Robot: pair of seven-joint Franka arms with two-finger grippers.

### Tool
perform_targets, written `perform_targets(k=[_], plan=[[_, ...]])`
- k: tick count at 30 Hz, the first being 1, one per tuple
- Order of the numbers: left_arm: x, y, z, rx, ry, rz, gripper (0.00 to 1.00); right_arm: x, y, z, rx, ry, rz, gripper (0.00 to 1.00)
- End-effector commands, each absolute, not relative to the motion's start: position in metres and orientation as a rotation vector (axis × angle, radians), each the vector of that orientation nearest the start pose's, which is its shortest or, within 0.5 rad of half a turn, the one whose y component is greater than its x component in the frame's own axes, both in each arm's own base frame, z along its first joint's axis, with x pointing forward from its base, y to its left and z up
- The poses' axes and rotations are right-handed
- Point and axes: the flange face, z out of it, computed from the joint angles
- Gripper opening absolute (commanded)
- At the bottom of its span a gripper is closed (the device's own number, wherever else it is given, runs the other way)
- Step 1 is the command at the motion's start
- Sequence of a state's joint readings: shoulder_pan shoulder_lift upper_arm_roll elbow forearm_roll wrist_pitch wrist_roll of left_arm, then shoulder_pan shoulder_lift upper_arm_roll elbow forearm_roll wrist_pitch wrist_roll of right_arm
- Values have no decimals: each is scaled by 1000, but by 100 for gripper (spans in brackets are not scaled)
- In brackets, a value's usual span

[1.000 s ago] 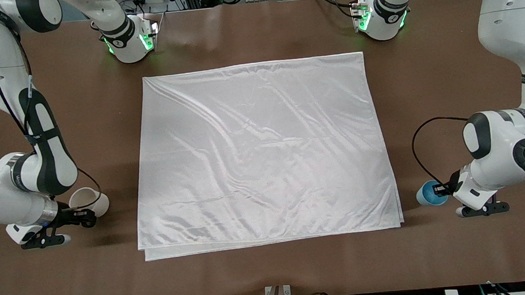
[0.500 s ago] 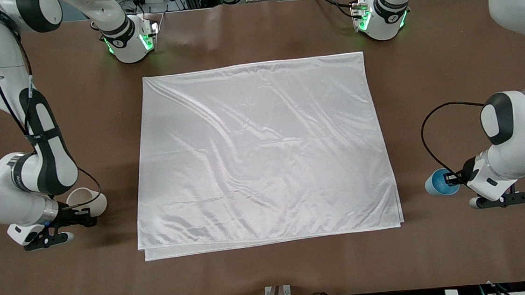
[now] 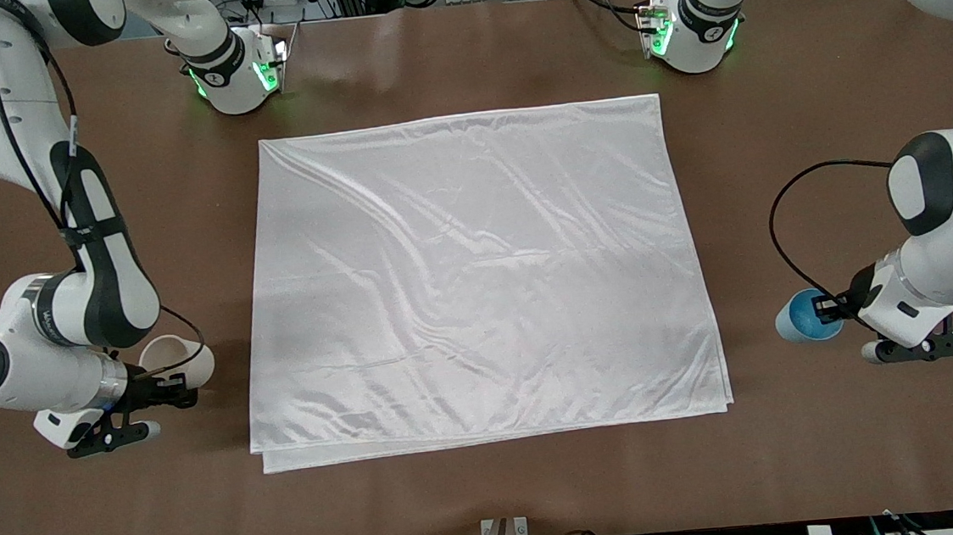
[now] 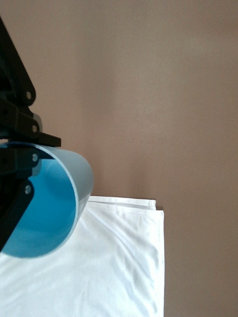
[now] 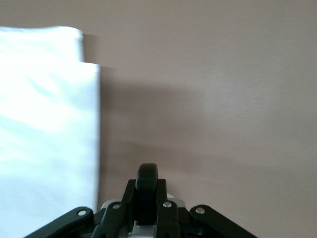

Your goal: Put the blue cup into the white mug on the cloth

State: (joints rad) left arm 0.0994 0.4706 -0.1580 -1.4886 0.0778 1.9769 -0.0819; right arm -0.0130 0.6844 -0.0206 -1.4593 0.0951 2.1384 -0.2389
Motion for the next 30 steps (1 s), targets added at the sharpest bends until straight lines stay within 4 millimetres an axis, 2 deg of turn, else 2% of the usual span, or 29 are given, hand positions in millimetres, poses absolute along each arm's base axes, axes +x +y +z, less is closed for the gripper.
perform_targets(k=[1, 5, 9, 13, 17, 23, 28, 30], plan=[[683, -22, 439, -3119, -1, -53, 0, 718, 22, 304, -3061, -119, 20, 0], [679, -32, 456, -3124, 19, -84, 0, 719, 61, 311, -3059, -26, 26, 0], [674, -42, 468, -3132, 43, -91, 0, 717, 110, 321, -3060, 57, 7, 0], [669, -50, 478, -3130, 61, -86, 0, 709, 158, 320, -3055, 130, 17, 0], [666, -69, 480, -3143, 107, -76, 0, 702, 191, 317, -3047, 213, 26, 0], [662, -79, 496, -3146, 128, -101, 0, 686, 247, 316, -3041, 293, 31, 0], [660, -90, 503, -3152, 157, -98, 0, 672, 288, 312, -3036, 336, 34, 0], [659, -96, 504, -3158, 165, -96, 0, 670, 295, 312, -3031, 353, 26, 0]])
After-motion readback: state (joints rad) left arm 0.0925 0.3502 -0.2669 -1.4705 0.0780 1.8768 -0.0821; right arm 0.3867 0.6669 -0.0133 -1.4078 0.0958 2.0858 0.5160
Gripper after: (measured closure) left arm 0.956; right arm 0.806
